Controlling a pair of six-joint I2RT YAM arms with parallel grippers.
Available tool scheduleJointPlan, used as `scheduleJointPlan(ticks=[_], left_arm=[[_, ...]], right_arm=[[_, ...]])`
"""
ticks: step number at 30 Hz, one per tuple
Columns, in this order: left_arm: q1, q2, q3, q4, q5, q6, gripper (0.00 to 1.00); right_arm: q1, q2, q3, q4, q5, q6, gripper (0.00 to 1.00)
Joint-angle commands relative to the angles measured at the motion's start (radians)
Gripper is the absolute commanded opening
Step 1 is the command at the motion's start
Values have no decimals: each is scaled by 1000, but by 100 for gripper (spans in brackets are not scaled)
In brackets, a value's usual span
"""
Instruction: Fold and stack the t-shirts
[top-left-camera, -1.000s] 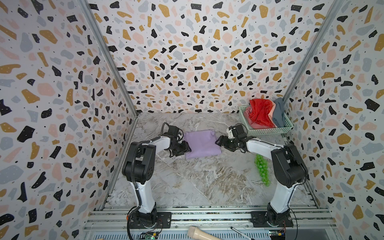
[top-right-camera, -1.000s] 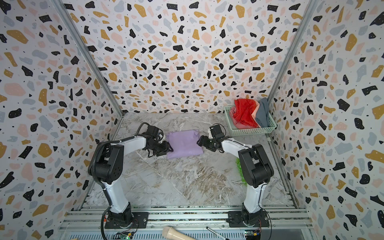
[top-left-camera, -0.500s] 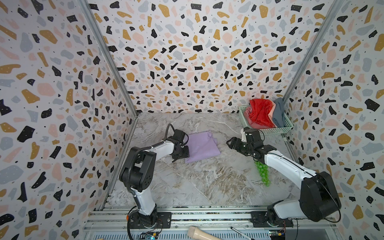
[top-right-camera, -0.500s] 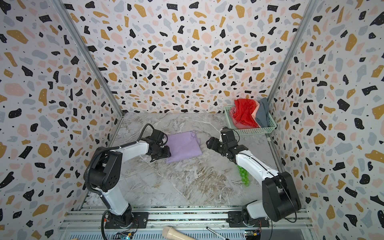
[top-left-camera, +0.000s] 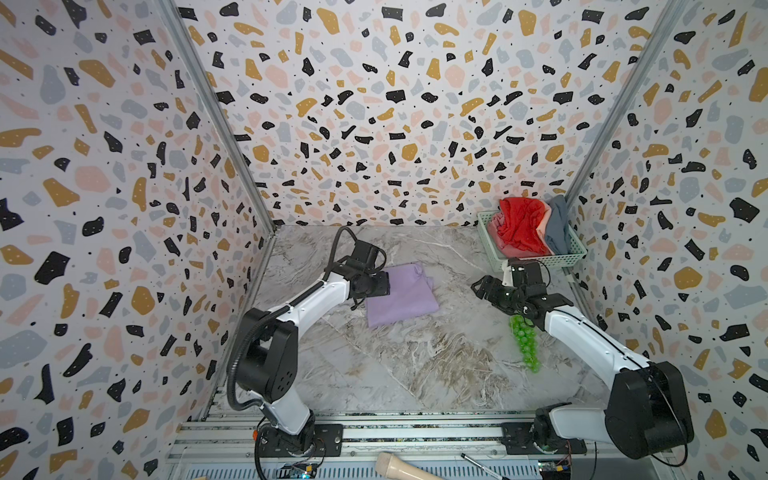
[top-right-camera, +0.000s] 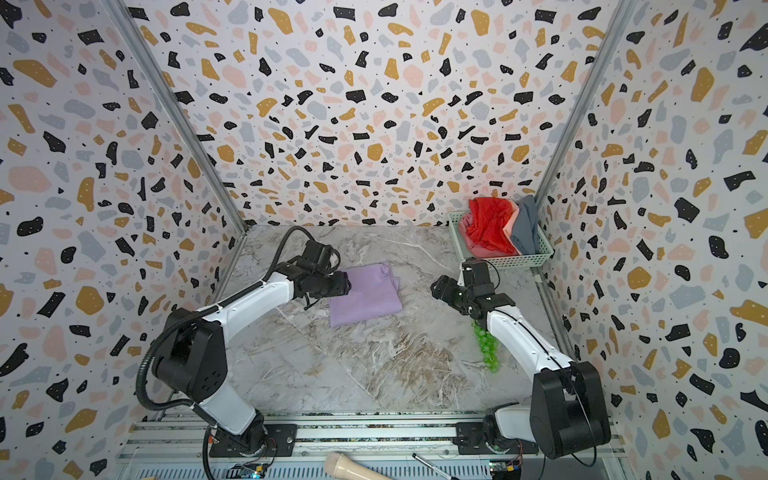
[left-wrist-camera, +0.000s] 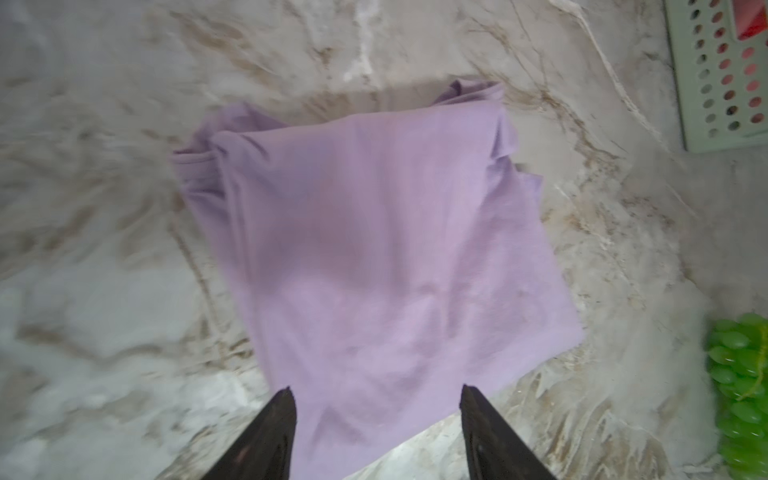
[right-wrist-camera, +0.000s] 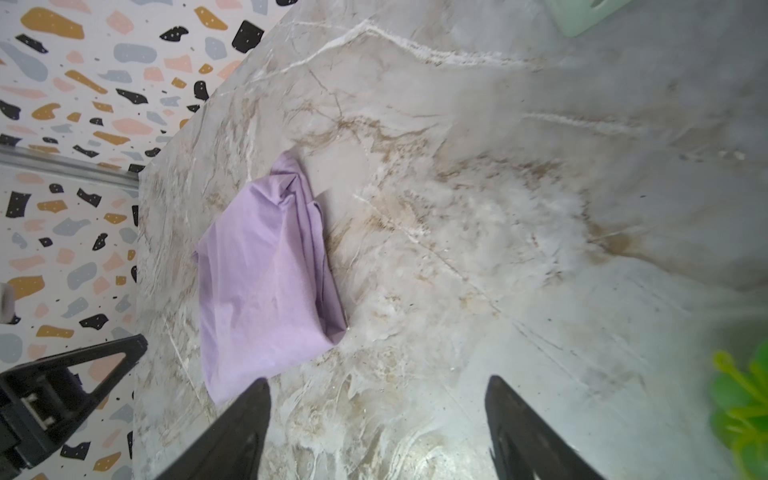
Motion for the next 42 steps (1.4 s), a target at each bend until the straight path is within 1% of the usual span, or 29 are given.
scheduleJointPlan(ticks=[1,4,9,14,19,22,24,26,29,31,34,36,38,39,42], left_arm=[[-1,113,41,63,34,-61,64],[-21,219,127,25,1,-60,64],[-74,313,138,44,3,-84,64],[-148,400,170,39,24,-90,63],[-220,455,229,26,41,-102,63],[-259,486,276,9,45,-112,63],[-279,510,307,-17,31,-122,63],[-281,524,307,-35,-15,-164,63],[-265,512,253,-48,-83,-210,62],[-247,491,203,-60,-107,-217,62],[-225,440,99,-94,-183,-221,63],[-204,374,-17,-87,-230,-249,63],[-171,281,-175,-35,-250,-294,63],[-152,236,-248,-5,-245,-317,63],[-51,106,-456,100,-195,-399,63]], right_arm=[[-47,-42,11,-70,-20,-68,81],[-121,-61,-11,-78,-57,-106,81],[-237,-63,-26,-104,-127,-149,81],[-307,-77,-34,-115,-130,-181,81],[-368,-69,-32,-130,-160,-207,81],[-384,-69,-36,-140,-167,-221,81],[-390,-70,-42,-141,-177,-231,81],[-393,-73,-53,-141,-182,-233,81],[-396,-77,-69,-135,-193,-231,81],[-396,-76,-74,-130,-200,-230,81],[-396,-71,-71,-128,-209,-229,81],[-396,-66,-66,-123,-219,-221,81],[-396,-61,-61,-106,-237,-208,81],[-396,-56,-59,-96,-247,-200,81],[-395,-35,-47,-72,-281,-179,81]])
